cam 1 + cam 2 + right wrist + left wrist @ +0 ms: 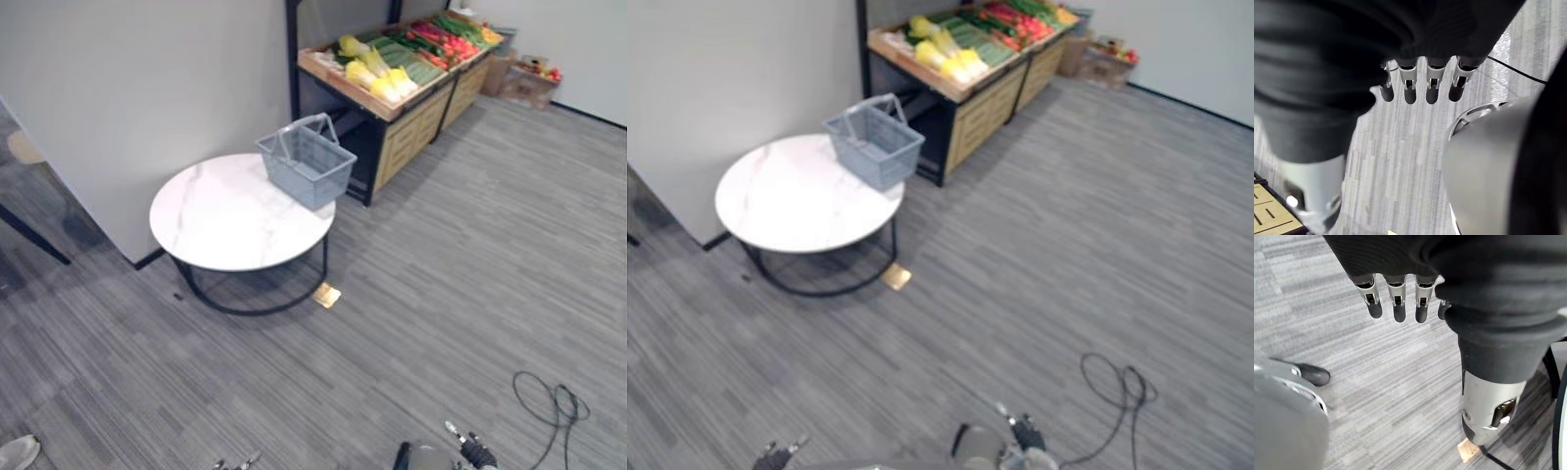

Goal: Pick vegetable in the basket

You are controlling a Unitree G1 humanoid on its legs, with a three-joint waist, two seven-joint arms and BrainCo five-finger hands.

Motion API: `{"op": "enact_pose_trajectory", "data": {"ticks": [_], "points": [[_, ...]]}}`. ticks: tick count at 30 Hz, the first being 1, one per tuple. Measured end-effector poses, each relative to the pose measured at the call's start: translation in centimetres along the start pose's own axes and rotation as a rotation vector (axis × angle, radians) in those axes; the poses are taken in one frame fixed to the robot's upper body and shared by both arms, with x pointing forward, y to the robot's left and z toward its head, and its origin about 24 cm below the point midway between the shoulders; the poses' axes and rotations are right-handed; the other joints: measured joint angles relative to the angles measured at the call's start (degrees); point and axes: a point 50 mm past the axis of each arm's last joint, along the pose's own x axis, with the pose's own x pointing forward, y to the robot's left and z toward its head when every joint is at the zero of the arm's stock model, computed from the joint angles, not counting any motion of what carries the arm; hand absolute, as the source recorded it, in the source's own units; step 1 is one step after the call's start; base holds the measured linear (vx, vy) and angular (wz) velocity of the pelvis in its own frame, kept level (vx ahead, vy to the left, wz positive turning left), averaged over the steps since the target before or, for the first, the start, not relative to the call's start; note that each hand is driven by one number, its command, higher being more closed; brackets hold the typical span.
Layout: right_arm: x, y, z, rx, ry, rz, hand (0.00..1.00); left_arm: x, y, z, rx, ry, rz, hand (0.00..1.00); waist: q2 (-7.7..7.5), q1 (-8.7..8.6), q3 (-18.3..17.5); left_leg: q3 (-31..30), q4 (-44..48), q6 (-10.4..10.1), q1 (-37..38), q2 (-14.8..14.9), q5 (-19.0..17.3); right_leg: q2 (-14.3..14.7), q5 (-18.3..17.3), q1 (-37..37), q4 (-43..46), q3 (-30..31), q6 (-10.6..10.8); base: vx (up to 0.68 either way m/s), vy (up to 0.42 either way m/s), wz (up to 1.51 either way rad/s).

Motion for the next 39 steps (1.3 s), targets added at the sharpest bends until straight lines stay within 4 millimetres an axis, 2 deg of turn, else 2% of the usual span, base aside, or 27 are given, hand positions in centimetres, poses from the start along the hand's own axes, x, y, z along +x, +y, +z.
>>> {"op": "enact_pose_trajectory", "data": {"ticks": [1, 4, 6, 7, 8, 9, 10, 11, 13, 15, 17, 20, 22, 23, 24, 25, 26, 27, 29, 31, 32, 33, 34, 35, 36, 38, 39], "points": [[0.0, 0.0, 0.3, 0.003, -0.011, -0.001, 0.0, 0.0, -0.2, 0.0, -0.004, -0.004, -0.005, 0.0, 0.37, 0.06, 0.1, 0.0, -0.1, -1.1, 0.7, 1.2, -1.2, 0.9, 1.5, -0.8, -10.7, 0.4, 1.4, 0.43, -0.2, 0.31], [0.1, -0.1, 0.6, 0.018, -0.026, -0.008, 0.0, 0.0, -0.4, 0.0, -0.052, -0.003, 0.006, 0.0, 0.56, 0.35, 0.4, -0.2, 0.1, -4.4, 3.2, 3.3, -5.0, 0.5, 7.1, -2.2, -28.5, 1.2, 2.7, 0.46, -0.275, 0.1], [0.1, -0.1, 0.8, 0.031, -0.038, -0.01, 0.0, -0.1, -0.5, -0.1, -0.066, -0.001, 0.008, 0.0, 0.65, 0.01, 0.4, -1.3, 1.1, -5.3, 5.1, 5.1, -8.5, -0.5, 7.1, -2.8, -28.0, 3.4, 2.7, 0.56, -0.405, 0.26], [0.0, -0.5, 0.9, 0.034, -0.042, -0.017, 0.0, -0.1, -1.0, -0.2, -0.068, 0.003, -0.002, 0.0, 1.48, -0.56, 0.2, -2.6, 0.9, -4.4, 7.0, 7.2, -10.7, -0.5, 9.2, -3.2, -23.5, 3.0, 3.0, 0.48, -0.367, 0.45], [0.1, -0.4, 1.2, 0.03, -0.049, -0.017, 0.0, -0.2, -1.2, -0.6, -0.055, 0.017, -0.004, 0.0, 2.4, -0.51, -0.6, -3.7, 1.9, -4.2, 7.6, 9.2, -10.5, 0.7, 9.5, -4.1, -19.1, 2.7, 3.1, 0.65, -0.45, 0.47], [0.2, -0.7, 1.4, 0.033, -0.048, -0.024, 0.0, -0.4, -2.1, -1.0, -0.061, 0.027, -0.026, 0.0, 3.74, 0.23, -1.1, -6.6, 5.8, -5.7, 6.1, 11.8, -8.0, 1.9, 8.8, -4.9, -14.7, 2.8, 1.7, 0.54, -0.374, 0.25], [0.3, -0.9, 1.5, 0.031, -0.051, -0.03, 0.0, -0.5, -2.5, -1.0, -0.068, 0.026, -0.036, 0.0, 4.3, 0.19, -1.2, -8.4, 8.8, -5.8, 5.0, 12.9, -6.5, 2.9, 7.3, -4.7, -13.4, 2.4, -0.4, 0.84, -0.619, 0.21], [0.4, -1.2, 1.9, 0.021, -0.055, -0.037, 0.0, -0.6, -2.9, -1.2, -0.08, 0.028, -0.044, 0.0, 5.55, 0.37, -1.6, -12.1, 18.3, -5.8, 0.2, 14.7, -1.9, 3.8, 4.4, -3.4, -12.1, 0.3, -1.1, 0.72, -0.541, 0.24], [0.5, -1.4, 1.7, -0.011, -0.036, -0.04, 0.0, -0.5, -2.8, -0.9, -0.08, 0.026, -0.042, 0.0, 5.64, -0.19, -0.8, -15.7, 37.6, -6.6, -9.3, 16.6, 8.6, 4.8, 1.0, 2.4, -13.2, -2.6, -2.2, 0.71, -0.426, 0.41], [0.5, -1.5, 1.4, -0.039, -0.012, -0.043, 0.0, -0.3, -3.3, -0.2, -0.101, 0.009, -0.054, 0.0, 5.8, 0.12, 0.6, -13.2, 49.5, -7.1, -15.2, 17.9, 7.4, 6.1, 0.5, 10.5, -16.5, -4.2, -2.5, 0.64, -0.323, 0.45], [0.4, -0.7, 1.1, -0.064, -0.003, -0.021, 0.0, -0.1, -3.0, 0.9, -0.096, -0.038, -0.053, 0.0, 3.88, 0.37, 1.3, -10.3, 54.0, -7.1, -21.0, 15.8, 4.2, 6.2, -1.8, 18.1, -21.5, -5.5, -1.8, 0.45, -0.249, 0.53], [0.7, 0.4, 2.0, -0.072, -0.026, 0.005, 0.0, -0.1, -3.6, 2.2, -0.078, -0.098, -0.085, 0.0, 3.69, 1.29, 1.6, -1.1, 46.7, -6.8, -30.8, 13.3, 0.4, 7.1, -2.5, 24.5, -27.1, -8.4, -0.7, 0.48, -0.149, 0.26], [0.8, 0.4, 2.7, -0.074, -0.059, 0.01, 0.0, -0.2, -4.1, 2.3, -0.054, -0.109, -0.102, 0.0, 3.92, 1.85, 1.6, 10.2, 25.9, -4.8, -31.2, 9.1, 3.3, 7.6, -3.3, 28.1, -30.8, -9.8, 1.6, 0.38, 0.021, 0.14], [0.8, 0.4, 2.8, -0.078, -0.06, 0.012, 0.0, -0.2, -4.1, 2.1, -0.046, -0.106, -0.104, 0.0, 4.33, 1.97, 1.4, 11.7, 20.7, -4.5, -31.1, 8.2, 5.4, 8.2, -3.7, 28.9, -31.4, -9.8, 2.1, 0.41, 0.087, 0.08], [0.8, 0.3, 2.7, -0.093, -0.059, 0.014, 0.0, -0.3, -4.0, 1.9, -0.043, -0.1, -0.103, 0.0, 5.16, 2.31, 1.4, 12.5, 13.3, -3.3, -30.6, 7.0, 9.6, 9.9, -4.6, 30.5, -32.4, -9.4, 2.5, 0.45, 0.101, -0.1], [0.7, 1.2, 2.1, -0.094, -0.038, 0.034, 0.0, -0.1, -3.6, 2.5, -0.04, -0.117, -0.09, 0.0, 3.51, 3.62, 1.7, 12.1, 11.6, 3.4, -28.8, 5.1, 12.5, 9.8, -5.7, 32.4, -33.3, -7.4, 1.9, 0.53, 0.099, 0.01], [0.6, 1.9, 1.9, -0.12, -0.036, 0.064, 0.0, 0.2, -2.8, 3.2, -0.024, -0.136, -0.079, 0.0, 0.6, 3.41, 1.3, 12.7, 10.3, 3.6, -28.5, 3.2, 12.0, 8.8, -5.3, 32.4, -34.5, -4.5, 0.7, 0.44, 0.06, 0.04], [0.6, 2.1, 2.0, -0.125, -0.039, 0.068, 0.0, 0.3, -2.7, 3.5, -0.025, -0.142, -0.076, 0.0, -0.09, 3.44, 1.6, 12.8, 11.2, 4.2, -28.6, 2.8, 11.5, 8.5, -4.4, 32.5, -35.1, -3.0, 0.9, 0.41, 0.068, 0.2], [0.8, 2.4, 2.8, -0.138, -0.057, 0.076, 0.0, 0.4, -2.0, 3.2, -0.037, -0.126, -0.053, 0.0, -0.35, 3.45, 1.7, 14.9, 15.1, 7.7, -28.3, 3.0, 8.9, 7.9, -1.2, 34.4, -35.4, 0.2, 2.2, 0.38, 0.091, 0.11], [0.8, 2.5, 2.8, -0.166, -0.061, 0.084, 0.0, 0.4, -1.3, 2.5, -0.028, -0.089, -0.031, 0.0, -0.22, 3.72, 1.4, 16.1, 14.6, 7.7, -25.5, 3.0, 7.4, 6.9, -0.1, 33.4, -29.8, 2.0, 2.9, 0.32, 0.126, 0.0], [0.8, 2.5, 2.7, -0.177, -0.057, 0.089, 0.0, 0.3, -0.8, 1.9, -0.034, -0.068, -0.015, 0.0, 0.28, 3.66, 0.9, 15.8, 11.8, 5.9, -23.0, 2.2, 5.8, 6.1, 0.3, 30.7, -21.5, 3.2, 3.5, 0.29, 0.162, 0.09], [0.8, 2.4, 2.4, -0.176, -0.043, 0.088, 0.0, 0.3, -0.5, 1.5, -0.032, -0.051, -0.005, 0.0, 0.13, 3.6, 0.6, 14.9, 9.4, 4.4, -21.4, 1.8, 5.2, 4.5, 1.2, 26.9, -12.0, 4.0, 5.1, 0.34, 0.16, 0.31], [0.7, 2.0, 1.6, -0.183, -0.013, 0.079, 0.0, 0.2, -0.1, 1.0, -0.018, -0.034, 0.007, 0.0, -0.16, 3.42, 0.5, 13.7, 6.5, 3.9, -18.4, 0.4, 5.4, 2.1, 6.6, 21.2, 1.5, 6.7, 10.8, 0.22, 0.082, 0.47], [0.6, 1.8, 1.3, -0.196, -0.005, 0.076, 0.0, 0.2, 0.1, 0.8, -0.005, -0.026, 0.008, 0.0, -0.4, 3.14, 0.4, 12.6, 5.6, 3.8, -17.1, -0.2, 5.4, 1.4, 9.5, 19.0, 7.0, 8.3, 11.5, 0.37, 0.076, 0.89], [0.2, 1.0, 0.0, -0.216, 0.027, 0.06, 0.0, 0.1, 0.2, 0.6, 0.017, -0.019, 0.005, 0.0, -0.74, 2.28, 0.3, 9.4, 4.4, 3.8, -14.1, -1.9, 4.9, -0.3, 10.1, 14.2, 19.0, 9.6, 12.1, 0.26, 0.033, 0.91], [0.3, 0.6, 0.4, -0.202, 0.011, 0.048, 0.0, 0.1, 0.3, 0.5, 0.018, -0.015, 0.012, 0.0, -0.61, 1.55, 0.3, 6.3, 3.6, 3.7, -11.1, -2.6, 4.3, -1.1, 8.6, 10.0, 25.3, 9.7, 9.5, 0.35, 0.002, 1.0], [0.2, 0.3, 0.5, -0.204, 0.007, 0.041, 0.0, 0.1, 0.3, 0.5, 0.021, -0.017, 0.01, 0.0, -0.39, 0.42, 0.2, 3.7, 3.1, 3.6, -9.4, -2.6, 4.1, -1.3, 6.7, 7.1, 25.7, 8.8, 6.5, 0.35, -0.068, 1.35]]}}
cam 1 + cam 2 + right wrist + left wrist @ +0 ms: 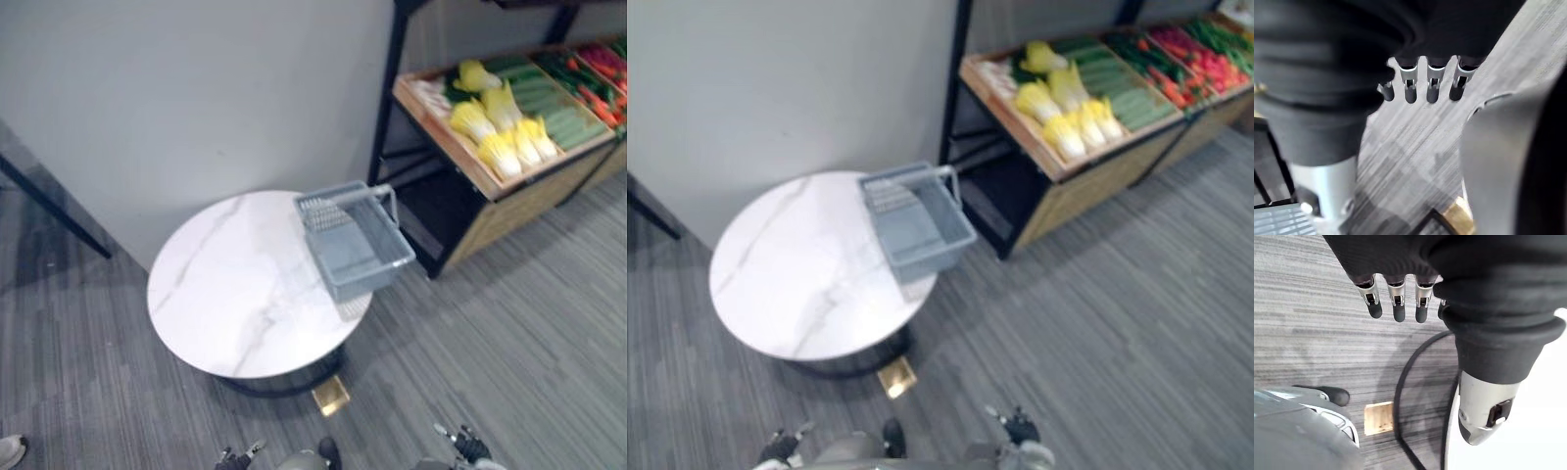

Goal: Pick vegetable in the basket

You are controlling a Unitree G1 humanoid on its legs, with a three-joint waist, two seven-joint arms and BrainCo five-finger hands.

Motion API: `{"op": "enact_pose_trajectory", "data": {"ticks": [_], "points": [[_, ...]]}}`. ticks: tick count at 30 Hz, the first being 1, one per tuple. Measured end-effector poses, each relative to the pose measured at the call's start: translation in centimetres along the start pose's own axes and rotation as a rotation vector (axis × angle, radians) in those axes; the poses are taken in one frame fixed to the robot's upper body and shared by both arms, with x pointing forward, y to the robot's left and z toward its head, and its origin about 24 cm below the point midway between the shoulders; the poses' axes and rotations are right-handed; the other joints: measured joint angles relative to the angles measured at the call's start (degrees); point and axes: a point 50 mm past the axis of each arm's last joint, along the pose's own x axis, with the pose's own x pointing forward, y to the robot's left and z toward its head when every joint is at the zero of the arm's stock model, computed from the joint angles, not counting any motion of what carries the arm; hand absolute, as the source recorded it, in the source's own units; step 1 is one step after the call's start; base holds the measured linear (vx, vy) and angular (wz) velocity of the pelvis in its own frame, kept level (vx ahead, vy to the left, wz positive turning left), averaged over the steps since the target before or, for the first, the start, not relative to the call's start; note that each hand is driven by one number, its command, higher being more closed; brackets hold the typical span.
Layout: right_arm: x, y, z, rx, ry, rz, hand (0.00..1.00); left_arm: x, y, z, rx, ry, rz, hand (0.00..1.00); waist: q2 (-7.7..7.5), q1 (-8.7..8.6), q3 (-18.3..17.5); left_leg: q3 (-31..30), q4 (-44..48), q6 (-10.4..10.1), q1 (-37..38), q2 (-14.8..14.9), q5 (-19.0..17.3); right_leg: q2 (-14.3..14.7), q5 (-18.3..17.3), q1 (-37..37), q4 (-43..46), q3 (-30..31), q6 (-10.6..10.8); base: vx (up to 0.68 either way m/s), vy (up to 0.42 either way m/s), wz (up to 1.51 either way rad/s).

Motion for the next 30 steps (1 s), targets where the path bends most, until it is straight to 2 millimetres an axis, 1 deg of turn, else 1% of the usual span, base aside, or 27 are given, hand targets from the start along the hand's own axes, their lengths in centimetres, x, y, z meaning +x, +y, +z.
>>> {"op": "enact_pose_trajectory", "data": {"ticks": [1, 2, 3, 4, 5, 6, 7, 8, 9, 10, 11, 12, 13, 14, 15, 16, 17, 19, 20, 23, 24, 26, 27, 28, 29, 30], "points": [[0.0, 0.0, 0.3, 0.001, -0.014, 0.001, 0.0, 0.1, -0.3, 0.5, 0.005, -0.016, -0.007, 0.0, -0.13, -0.41, 0.0, -3.1, -0.1, 0.0, 0.9, 0.0, 0.1, -1.0, -3.4, -1.8, -3.0, -1.9, -0.4, 0.33, -0.121, 1.55], [0.0, -0.1, 0.2, 0.001, -0.017, -0.002, 0.0, 0.2, -0.7, 1.0, 0.007, -0.032, -0.02, 0.0, -0.13, -0.52, 0.0, -5.4, -0.1, -0.1, 1.4, 0.2, 0.1, -1.8, -4.5, -2.3, -8.1, -3.5, -1.3, 0.27, -0.134, 1.38], [0.0, -0.1, 0.2, 0.002, -0.016, -0.002, 0.0, 0.2, -1.0, 1.2, 0.004, -0.04, -0.027, 0.0, -0.14, -0.46, -0.1, -6.9, -0.1, -0.4, 1.7, 0.3, 0.0, -2.2, -4.7, -2.4, -12.3, -4.1, -1.6, 0.29, -0.171, 1.35], [0.0, 0.0, 0.1, 0.011, -0.014, 0.0, 0.0, 0.2, -1.4, 1.3, -0.004, -0.044, -0.036, 0.0, -0.13, 0.07, -0.1, -10.2, 0.0, -1.2, 2.3, 1.0, -0.2, -2.1, -4.6, -2.7, -23.4, -3.5, -1.7, 0.24, -0.165, 1.08], [-0.1, 0.2, 0.0, 0.019, -0.01, 0.002, 0.0, 0.2, -1.5, 1.3, -0.005, -0.043, -0.039, 0.0, 0.0, 0.03, -0.1, -11.7, 0.0, -1.7, 2.2, 1.4, -0.2, -1.6, -4.4, -2.7, -28.2, -2.5, -1.8, 0.31, -0.257, 1.25], [-0.1, 0.5, -0.1, 0.035, -0.006, 0.004, 0.0, 0.1, -1.6, 1.2, -0.002, -0.038, -0.04, 0.0, 0.02, -0.07, -0.4, -14.4, -0.1, -2.9, 1.9, 2.3, -0.3, 0.1, -3.6, -2.2, -38.1, 1.4, -1.6, 0.32, -0.326, 1.15], [-0.2, 0.6, -0.4, 0.059, 0.003, -0.002, 0.0, 0.1, -1.4, 1.0, -0.003, -0.032, -0.035, 0.0, -0.24, -0.04, -0.6, -16.6, 0.0, -4.3, 1.6, 3.0, -0.6, 1.1, -0.9, -1.4, -45.2, 5.3, -2.3, 0.31, -0.357, 1.11], [-0.2, 0.6, -0.6, 0.068, 0.012, -0.005, 0.0, 0.1, -1.3, 1.0, -0.002, -0.032, -0.032, 0.0, -0.69, -0.04, -0.9, -17.6, -0.1, -5.2, 1.3, 3.3, -0.8, 1.5, 1.0, -1.4, -47.2, 6.7, -2.3, 0.33, -0.507, 1.05], [-0.3, 0.7, -1.2, 0.088, 0.036, -0.009, 0.0, 0.2, -0.9, 1.1, 0.004, -0.041, -0.023, 0.0, -1.98, 0.09, -1.6, -19.1, -0.1, -7.1, 1.0, 3.6, -1.5, 1.3, 7.2, -0.6, -49.6, 7.3, -2.4, 0.29, -0.586, 0.86], [-0.5, 0.8, -2.1, 0.103, 0.07, -0.014, 0.0, 0.2, -0.1, 1.1, -0.003, -0.038, -0.002, 0.0, -3.48, 0.32, -2.6, -20.5, -0.2, -9.1, 1.2, 4.1, -2.5, 0.8, 7.1, 1.2, -50.4, 5.9, -0.1, 0.24, -0.501, 0.72], [-0.6, 0.8, -2.2, 0.105, 0.076, -0.014, 0.0, 0.2, -0.1, 0.9, -0.009, -0.031, 0.003, 0.0, -2.82, 0.6, -2.9, -20.5, -0.1, -9.9, 1.1, 5.2, -2.9, 1.8, 5.5, 2.2, -51.6, 5.1, -0.3, 0.22, -0.523, 0.32], [-0.5, 0.3, -2.1, 0.106, 0.074, -0.027, 0.0, 0.0, -0.5, 0.2, -0.024, -0.009, 0.001, 0.0, -1.11, 0.97, -3.5, -20.3, -0.5, -11.1, 0.9, 7.6, -2.7, 3.9, 4.5, 3.7, -55.0, 2.5, -1.2, 0.2, -0.438, 0.12], [-0.5, -0.1, -2.0, 0.106, 0.071, -0.037, 0.0, 0.0, -0.8, -0.1, -0.02, 0.001, -0.003, 0.0, 0.09, 0.79, -3.5, -19.9, -1.8, -12.7, 0.8, 9.2, -1.7, 5.7, 4.3, 4.9, -58.3, 0.6, -1.5, 0.23, -0.5, 0.2], [-0.4, -0.6, -1.9, 0.117, 0.066, -0.055, 0.0, -0.1, -1.0, -0.5, -0.019, 0.014, -0.003, 0.0, 1.07, 0.24, -3.3, -19.3, -3.1, -13.8, 0.9, 10.5, -1.0, 7.0, 4.5, 5.8, -59.7, -0.6, -1.8, 0.12, -0.254, 0.29], [-0.4, -0.9, -1.9, 0.127, 0.069, -0.067, 0.0, -0.2, -1.1, -0.8, -0.022, 0.023, -0.003, 0.0, 1.75, -0.03, -3.4, -19.0, -3.7, -14.3, 1.0, 11.2, -0.5, 7.8, 4.5, 6.4, -60.3, -1.1, -1.9, 0.07, -0.204, 0.34], [-0.5, -1.8, -2.0, 0.128, 0.073, -0.097, 0.0, -0.3, -1.1, -1.2, -0.024, 0.038, 0.002, 0.0, 2.3, -0.1, -3.8, -18.9, -4.3, -14.9, 1.0, 12.4, 0.3, 8.9, 4.3, 7.1, -61.1, -2.3, -2.5, 0.06, -0.212, 0.33], [-0.5, -2.3, -2.2, 0.13, 0.083, -0.116, 0.0, -0.3, -1.1, -1.2, -0.032, 0.039, 0.006, 0.0, 2.36, -0.02, -3.9, -18.7, -4.3, -14.9, 0.9, 13.0, 0.6, 9.6, 4.2, 7.7, -61.8, -3.0, -2.8, 0.05, -0.209, 0.29], [-0.5, -2.9, -2.0, 0.12, 0.077, -0.138, 0.0, -0.3, -0.9, -1.2, -0.029, 0.034, 0.012, 0.0, 2.35, -0.02, -3.9, -18.3, -4.8, -15.1, 0.3, 13.9, 0.8, 10.7, 4.7, 7.9, -63.6, -3.7, -3.5, 0.0, -0.133, 0.16], [-0.5, -3.0, -2.0, 0.119, 0.077, -0.145, 0.0, -0.2, -0.7, -1.1, -0.012, 0.028, 0.019, 0.0, 2.31, -0.04, -4.1, -18.2, -5.3, -15.4, -0.2, 14.0, 1.3, 10.9, 5.1, 7.9, -64.8, -3.9, -3.8, -0.06, -0.076, 0.06], [-0.6, -3.6, -2.0, 0.142, 0.078, -0.184, 0.0, -0.1, 0.1, -0.8, 0.004, 0.021, 0.054, 0.0, 1.34, -0.02, -4.3, -17.5, -6.2, -15.4, -1.4, 13.8, 1.9, 11.0, 6.6, 7.6, -67.7, -3.9, -3.6, -0.04, -0.028, -0.03], [-0.7, -4.2, -2.0, 0.146, 0.075, -0.21, 0.0, -0.1, 0.6, -0.9, 0.016, 0.024, 0.07, 0.0, 0.88, -0.08, -4.5, -17.5, -6.2, -15.4, -2.0, 13.5, 1.9, 10.9, 7.0, 7.3, -68.2, -3.8, -3.4, -0.01, 0.003, -0.04], [-0.7, -5.8, -1.4, 0.155, 0.056, -0.267, 0.0, -0.1, 1.0, -1.0, 0.065, 0.021, 0.074, 0.0, 0.58, -0.2, -4.6, -17.3, -6.2, -15.4, -2.0, 13.1, 1.8, 10.5, 7.2, 7.2, -68.2, -3.7, -3.5, 0.0, 0.0, 0.0], [-0.7, -7.5, -0.5, 0.142, 0.029, -0.312, 0.0, -0.1, 1.1, -1.0, 0.101, 0.017, 0.067, 0.0, 0.56, -0.24, -4.6, -17.1, -6.4, -15.4, -2.0, 12.7, 1.8, 10.3, 7.4, 7.0, -68.2, -3.5, -3.5, 0.02, 0.018, -0.11], [-0.7, -9.3, 1.2, 0.12, -0.021, -0.359, 0.0, -0.1, 1.1, -1.0, 0.126, 0.014, 0.061, 0.0, 0.55, -0.22, -4.6, -16.4, -6.7, -15.4, -2.0, 12.3, 1.8, 9.9, 7.6, 6.4, -68.2, -2.6, -3.2, 0.02, 0.024, -0.19], [-0.7, -10.1, 2.3, 0.106, -0.058, -0.376, 0.0, -0.1, 1.1, -1.0, 0.135, 0.013, 0.058, 0.0, 0.54, -0.2, -4.6, -15.8, -6.8, -15.4, -2.0, 12.1, 1.8, 9.8, 7.8, 6.0, -68.2, -2.2, -3.1, 0.01, 0.033, -0.34], [-0.7, -11.5, 5.5, 0.05, -0.15, -0.403, 0.0, -0.2, 1.1, -1.0, 0.155, 0.012, 0.052, 0.0, 0.57, -0.39, -4.6, -14.9, -7.0, -15.4, -2.2, 11.6, 1.8, 9.5, 8.3, 5.0, -68.2, -1.3, -3.2, 0.0, 0.033, -0.43]]}}
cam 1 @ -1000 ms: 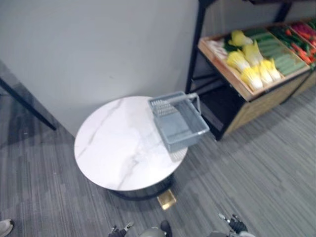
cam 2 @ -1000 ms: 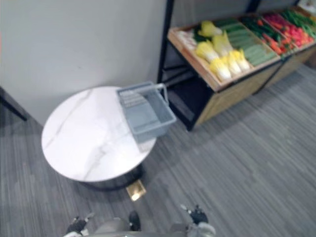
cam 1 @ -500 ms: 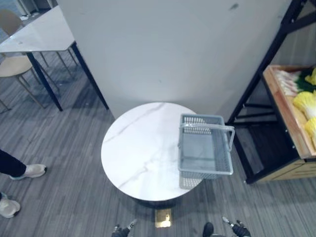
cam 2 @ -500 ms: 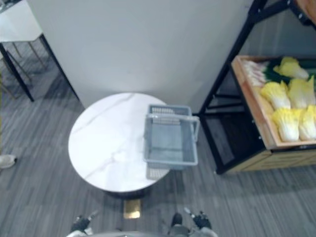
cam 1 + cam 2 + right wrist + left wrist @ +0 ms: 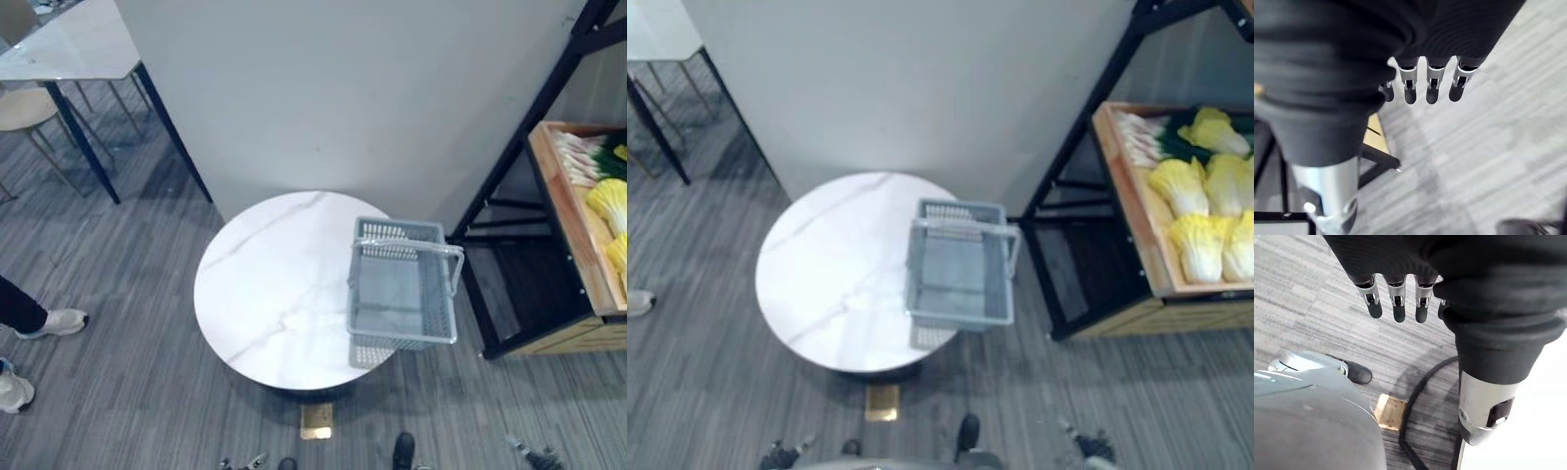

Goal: Pick vegetable in the basket

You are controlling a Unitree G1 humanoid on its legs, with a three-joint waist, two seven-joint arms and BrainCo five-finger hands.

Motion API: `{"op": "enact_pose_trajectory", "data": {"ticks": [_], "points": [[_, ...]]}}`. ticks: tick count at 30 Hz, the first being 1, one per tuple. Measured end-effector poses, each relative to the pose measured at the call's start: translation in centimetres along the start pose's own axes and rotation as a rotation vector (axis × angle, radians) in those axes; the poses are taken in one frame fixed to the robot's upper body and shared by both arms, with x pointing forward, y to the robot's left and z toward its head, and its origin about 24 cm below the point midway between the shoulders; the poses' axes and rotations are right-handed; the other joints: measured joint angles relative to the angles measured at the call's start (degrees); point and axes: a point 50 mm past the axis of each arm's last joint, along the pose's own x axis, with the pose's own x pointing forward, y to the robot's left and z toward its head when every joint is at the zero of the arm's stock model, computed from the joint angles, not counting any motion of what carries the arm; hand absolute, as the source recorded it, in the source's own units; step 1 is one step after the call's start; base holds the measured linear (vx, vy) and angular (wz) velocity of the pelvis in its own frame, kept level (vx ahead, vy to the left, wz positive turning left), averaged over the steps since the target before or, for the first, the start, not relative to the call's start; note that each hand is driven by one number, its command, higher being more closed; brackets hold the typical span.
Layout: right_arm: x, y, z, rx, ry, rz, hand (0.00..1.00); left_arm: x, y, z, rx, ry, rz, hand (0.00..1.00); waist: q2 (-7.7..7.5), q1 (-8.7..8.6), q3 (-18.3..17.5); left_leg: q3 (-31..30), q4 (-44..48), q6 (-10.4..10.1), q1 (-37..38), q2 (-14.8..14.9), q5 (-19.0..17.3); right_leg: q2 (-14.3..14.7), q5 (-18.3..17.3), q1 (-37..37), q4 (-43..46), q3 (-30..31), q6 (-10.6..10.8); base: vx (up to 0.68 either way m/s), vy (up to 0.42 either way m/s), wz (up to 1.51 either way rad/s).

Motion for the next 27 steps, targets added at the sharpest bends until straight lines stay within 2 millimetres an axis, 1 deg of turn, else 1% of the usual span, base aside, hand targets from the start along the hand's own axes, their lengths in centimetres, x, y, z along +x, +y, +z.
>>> {"op": "enact_pose_trajectory", "data": {"ticks": [1, 2, 3, 4, 5, 6, 7, 8, 9, 10, 11, 12, 14, 15, 16, 17, 19, 20, 21, 22, 23, 25, 27], "points": [[0.7, -0.7, 3.3, -0.053, -0.111, -0.015, 0.0, 0.0, 0.1, 0.0, 0.023, -0.004, -0.01, 0.0, -0.03, -0.27, 0.0, 0.9, 0.0, 0.0, -0.3, -0.4, 0.0, -0.2, 0.3, -1.0, 0.0, 1.0, 0.1, 0.0, 0.029, -0.37], [0.9, -1.0, 5.1, -0.095, -0.174, -0.023, 0.0, 0.0, 0.0, 0.1, 0.035, -0.008, -0.017, 0.0, -0.04, -0.63, 0.0, 1.0, 0.0, 0.0, -0.7, -0.6, 0.0, -0.3, 0.4, -1.5, 0.0, 1.4, 0.2, 0.0, 0.027, -0.24], [0.8, -1.3, 8.9, -0.175, -0.315, -0.028, 0.0, 0.1, 0.0, 0.3, 0.057, -0.018, -0.033, 0.0, -0.01, -1.45, 0.1, 1.1, 0.0, 0.0, -1.1, -0.9, 0.0, -0.5, 0.9, -2.5, 0.0, 1.9, 0.3, 0.01, 0.025, -0.17], [0.3, -1.1, 12.5, -0.247, -0.458, -0.031, 0.0, 0.1, 0.0, 0.5, 0.073, -0.026, -0.044, 0.0, -0.17, -1.79, 0.2, 1.7, 0.2, 0.0, -1.7, -1.0, 0.0, -0.6, 1.3, -3.4, 0.0, 2.3, 0.2, 0.01, 0.023, -0.2], [-0.3, -0.9, 15.0, -0.288, -0.559, -0.032, 0.0, 0.2, 0.0, 0.7, 0.08, -0.036, -0.049, 0.0, -0.37, -1.95, 0.4, 2.1, 0.3, 0.0, -2.1, -1.1, 0.0, -0.7, 1.4, -3.9, 0.0, 2.5, 0.1, 0.02, 0.014, -0.19], [-0.8, -0.8, 16.5, -0.325, -0.624, -0.035, 0.0, 0.2, 0.0, 0.9, 0.081, -0.042, -0.053, 0.0, -0.45, -2.02, 0.9, 2.2, 0.4, 0.1, -2.1, -1.2, -0.1, -0.7, 1.5, -4.0, 0.0, 2.7, 0.1, -0.01, 0.006, -0.11], [-2.0, -0.3, 19.9, -0.402, -0.761, -0.045, 0.0, 0.3, -0.1, 1.4, 0.091, -0.062, -0.068, 0.0, -0.73, -2.42, 2.2, 2.2, 1.0, 0.3, -2.3, -1.2, -0.3, -0.7, 1.6, -4.0, 0.0, 2.9, 0.2, -0.02, 0.003, -0.04], [-2.5, -0.1, 21.0, -0.438, -0.81, -0.049, 0.0, 0.3, -0.1, 1.6, 0.094, -0.069, -0.072, 0.0, -0.85, -2.51, 2.5, 2.1, 1.2, 0.4, -2.6, -1.3, -0.4, -0.8, 1.7, -4.1, 0.0, 2.9, 0.2, -0.03, 0.002, -0.03], [-3.6, 0.4, 23.2, -0.506, -0.906, -0.054, 0.0, 0.3, -0.1, 1.8, 0.1, -0.078, -0.075, 0.0, -1.06, -2.53, 2.8, 2.2, 1.3, 0.4, -3.3, -1.4, -0.4, -0.9, 1.9, -4.9, 0.1, 3.1, 0.2, 0.0, 0.0, 0.0], [-4.3, 0.7, 24.2, -0.543, -0.957, -0.057, 0.0, 0.3, -0.1, 2.0, 0.101, -0.083, -0.077, 0.0, -1.15, -2.59, 3.3, 2.2, 1.5, 0.4, -3.5, -1.5, -0.4, -1.0, 2.0, -5.0, 0.1, 3.2, 0.3, -0.04, 0.004, 0.01], [-5.7, 1.6, 26.2, -0.638, -1.062, -0.065, 0.0, 0.4, -0.2, 2.3, 0.108, -0.096, -0.081, 0.0, -1.28, -2.59, 4.5, 2.0, 2.4, 0.9, -4.0, -1.7, -0.7, -1.2, 2.1, -5.1, 0.1, 3.2, 0.3, 0.0, 0.0, 0.0], [-6.3, 2.0, 26.9, -0.669, -1.1, -0.063, 0.0, 0.4, -0.2, 2.3, 0.11, -0.097, -0.083, 0.0, -1.31, -2.51, 5.0, 2.0, 2.7, 1.1, -4.1, -1.7, -0.9, -1.2, 2.1, -5.1, 0.1, 3.2, 0.3, -0.04, 0.009, 0.02], [-8.9, 3.8, 29.2, -0.785, -1.27, -0.053, 0.0, 0.4, -0.3, 2.5, 0.122, -0.108, -0.091, 0.0, -1.35, -2.15, 5.6, 1.9, 4.1, 1.2, -6.0, -2.1, -1.2, -1.6, 2.2, -6.6, 0.8, 3.2, 0.4, -0.04, 0.012, -0.01], [-9.8, 4.4, 29.9, -0.812, -1.321, -0.049, 0.0, 0.4, -0.3, 2.6, 0.122, -0.113, -0.093, 0.0, -1.35, -2.11, 6.0, 1.9, 4.2, 1.2, -6.3, -2.2, -1.2, -1.7, 2.3, -7.1, 1.0, 3.3, 0.3, -0.04, 0.015, 0.01], [-11.2, 5.3, 30.9, -0.84, -1.404, -0.028, 0.0, 0.4, -0.4, 2.9, 0.12, -0.124, -0.094, 0.0, -1.45, -1.9, 6.8, 1.7, 4.8, 1.2, -7.0, -2.4, -1.2, -1.9, 2.6, -7.5, 1.0, 3.3, 0.3, -0.03, 0.011, -0.02], [-11.9, 5.9, 31.4, -0.851, -1.44, -0.017, 0.0, 0.4, -0.5, 3.0, 0.12, -0.128, -0.095, 0.0, -1.52, -1.51, 7.3, 1.6, 4.9, 1.2, -7.1, -2.4, -1.2, -2.0, 2.8, -7.6, 1.0, 3.4, 0.3, -0.05, 0.007, 0.01], [-14.7, 7.9, 32.9, -0.917, -1.583, 0.023, 0.0, 0.5, -0.6, 3.5, 0.118, -0.138, -0.094, 0.0, -1.69, -0.96, 8.6, 0.9, 5.2, 1.4, -8.1, -2.6, -1.2, -2.1, 3.2, -8.0, 0.8, 3.2, 0.3, -0.05, -0.001, 0.07], [-15.5, 8.6, 33.2, -0.941, -1.621, 0.038, 0.0, 0.5, -0.5, 3.5, 0.117, -0.138, -0.092, 0.0, -1.8, -0.81, 9.0, 0.8, 5.3, 1.4, -8.2, -2.6, -1.2, -2.1, 3.2, -8.0, 0.8, 3.2, 0.3, -0.05, -0.006, 0.1], [-16.9, 9.5, 33.9, -0.99, -1.693, 0.059, 0.0, 0.6, -0.6, 3.7, 0.117, -0.143, -0.092, 0.0, -1.99, -0.37, 9.6, 0.6, 5.8, 1.4, -8.6, -2.6, -1.2, -2.0, 3.4, -8.1, 0.8, 3.1, 0.1, -0.05, -0.009, 0.02], [-18.3, 10.0, 34.6, -1.051, -1.763, 0.052, 0.0, 0.6, -0.6, 4.1, 0.107, -0.149, -0.089, 0.0, -2.22, 0.45, 9.8, 0.6, 6.1, 1.4, -9.3, -2.6, -1.2, -1.9, 3.8, -8.6, 0.6, 3.2, 0.1, -0.04, -0.012, 0.04], [-18.9, 10.1, 35.0, -1.07, -1.79, 0.045, 0.0, 0.7, -0.6, 4.3, 0.1, -0.152, -0.088, 0.0, -2.26, 0.71, 9.9, 0.5, 6.4, 1.5, -9.8, -2.6, -1.2, -2.0, 3.9, -8.8, 0.4, 3.1, 0.0, -0.04, -0.011, 0.07], [-20.8, 10.8, 36.2, -1.079, -1.865, 0.039, 0.0, 0.7, -0.7, 4.6, 0.089, -0.16, -0.085, 0.0, -2.68, 1.28, 10.5, -0.2, 7.0, 1.5, -10.7, -2.6, -1.2, -2.0, 4.3, -8.9, 0.1, 2.6, 0.0, -0.03, -0.01, 0.14], [-21.7, 11.3, 36.7, -1.083, -1.898, 0.039, 0.0, 0.8, -0.6, 4.7, 0.087, -0.162, -0.083, 0.0, -2.95, 1.55, 10.8, -0.6, 7.1, 1.5, -10.9, -2.6, -1.2, -2.0, 4.3, -8.9, 0.1, 2.3, -0.1, -0.01, -0.009, 0.08]]}}
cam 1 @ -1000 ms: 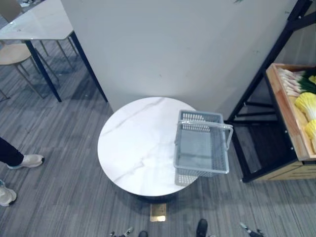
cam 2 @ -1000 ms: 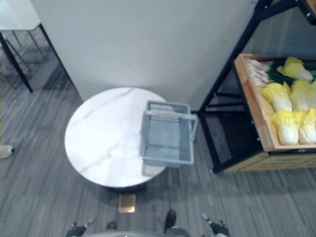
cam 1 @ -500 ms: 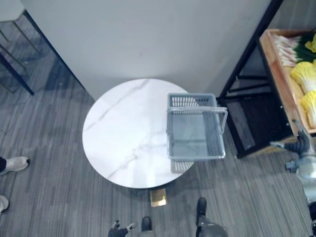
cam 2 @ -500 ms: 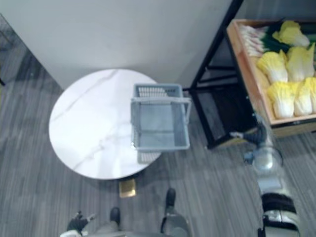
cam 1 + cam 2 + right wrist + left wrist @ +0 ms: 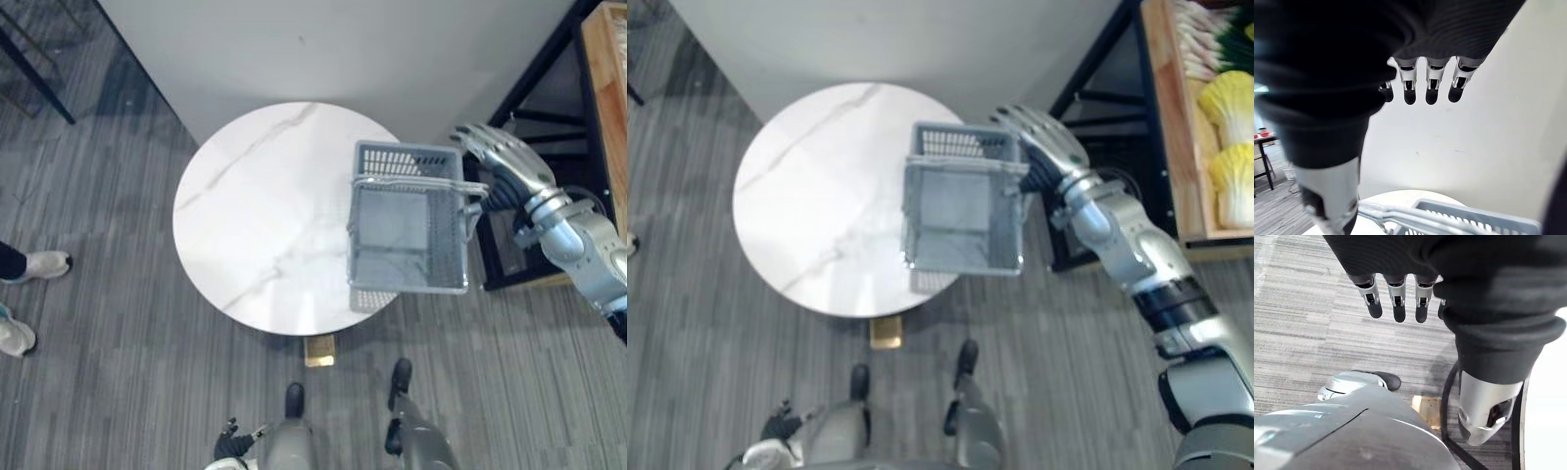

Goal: Pick vegetable in the basket

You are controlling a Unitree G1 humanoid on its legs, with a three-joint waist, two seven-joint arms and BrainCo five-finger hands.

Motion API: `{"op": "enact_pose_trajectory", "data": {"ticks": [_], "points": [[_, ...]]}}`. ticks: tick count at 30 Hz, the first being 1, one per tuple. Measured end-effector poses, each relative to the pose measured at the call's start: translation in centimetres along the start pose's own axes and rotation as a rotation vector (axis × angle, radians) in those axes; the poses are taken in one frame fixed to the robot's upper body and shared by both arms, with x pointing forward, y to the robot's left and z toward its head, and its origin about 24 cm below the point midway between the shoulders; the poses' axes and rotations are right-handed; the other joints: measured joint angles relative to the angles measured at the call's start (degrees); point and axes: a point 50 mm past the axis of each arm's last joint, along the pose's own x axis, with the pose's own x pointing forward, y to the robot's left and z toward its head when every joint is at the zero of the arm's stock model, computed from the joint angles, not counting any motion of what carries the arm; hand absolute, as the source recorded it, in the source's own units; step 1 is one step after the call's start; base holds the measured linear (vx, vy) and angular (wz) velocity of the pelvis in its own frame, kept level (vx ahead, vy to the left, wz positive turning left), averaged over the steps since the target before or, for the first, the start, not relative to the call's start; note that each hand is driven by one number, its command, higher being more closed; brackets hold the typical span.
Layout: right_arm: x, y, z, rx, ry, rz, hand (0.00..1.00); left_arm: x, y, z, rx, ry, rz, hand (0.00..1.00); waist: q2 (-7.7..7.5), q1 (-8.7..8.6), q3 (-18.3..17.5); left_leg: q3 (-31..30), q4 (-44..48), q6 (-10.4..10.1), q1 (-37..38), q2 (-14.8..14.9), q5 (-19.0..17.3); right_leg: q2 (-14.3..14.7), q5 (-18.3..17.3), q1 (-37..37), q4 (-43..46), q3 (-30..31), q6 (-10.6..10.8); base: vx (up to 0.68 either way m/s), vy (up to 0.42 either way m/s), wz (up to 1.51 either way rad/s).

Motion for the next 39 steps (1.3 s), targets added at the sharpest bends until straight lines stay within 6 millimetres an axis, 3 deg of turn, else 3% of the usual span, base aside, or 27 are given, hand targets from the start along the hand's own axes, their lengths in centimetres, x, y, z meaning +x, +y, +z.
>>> {"op": "enact_pose_trajectory", "data": {"ticks": [5, 12, 17, 22, 39], "points": [[2.2, -1.1, 1.6, -0.047, -0.081, 0.004, 0.0, 0.2, -0.2, 0.6, -0.006, -0.008, -0.001, 0.0, -0.01, 1.29, 1.4, -0.2, 0.0, 0.1, -0.1, 0.0, 0.1, 0.1, 0.8, -0.1, -0.1, 0.0, -0.5, 0.0, 0.0, 0.0], [3.6, -1.2, 0.9, -0.078, -0.045, 0.059, 0.0, 0.4, -0.5, 1.2, -0.025, -0.019, -0.003, 0.0, -0.05, 2.28, 2.3, -0.3, 0.1, 0.5, -1.0, -0.1, 0.3, 0.0, 1.4, -0.9, -0.1, -0.2, -0.8, 0.0, 0.002, 0.01], [3.7, -0.7, 0.1, -0.069, -0.003, 0.081, 0.0, 0.5, -0.5, 1.3, -0.036, -0.02, -0.001, 0.0, -0.07, 2.5, 2.4, -0.3, 0.1, 0.6, -0.9, -0.3, 0.5, -0.3, 2.0, -0.8, -0.1, -0.2, -1.0, 0.0, 0.0, 0.0], [4.4, 1.1, -0.3, -0.023, 0.055, 0.133, 0.0, 0.5, -0.6, 1.4, -0.035, -0.024, -0.001, 0.0, 0.14, 2.52, 2.8, -0.3, 0.1, 0.8, -1.0, -0.3, 0.7, -0.3, 2.0, -0.9, -0.1, -0.2, -1.0, 0.0, 0.0, 0.0], [4.0, 1.6, -3.7, 0.002, 0.254, 0.145, 0.0, 0.7, -1.3, 2.5, -0.018, -0.055, -0.012, 0.0, 1.67, 2.62, 5.4, -0.7, 1.1, 0.6, -3.0, -0.3, 1.2, -0.2, 2.0, -2.1, -0.1, -0.3, -1.0, 0.0, -0.001, 0.0]]}}
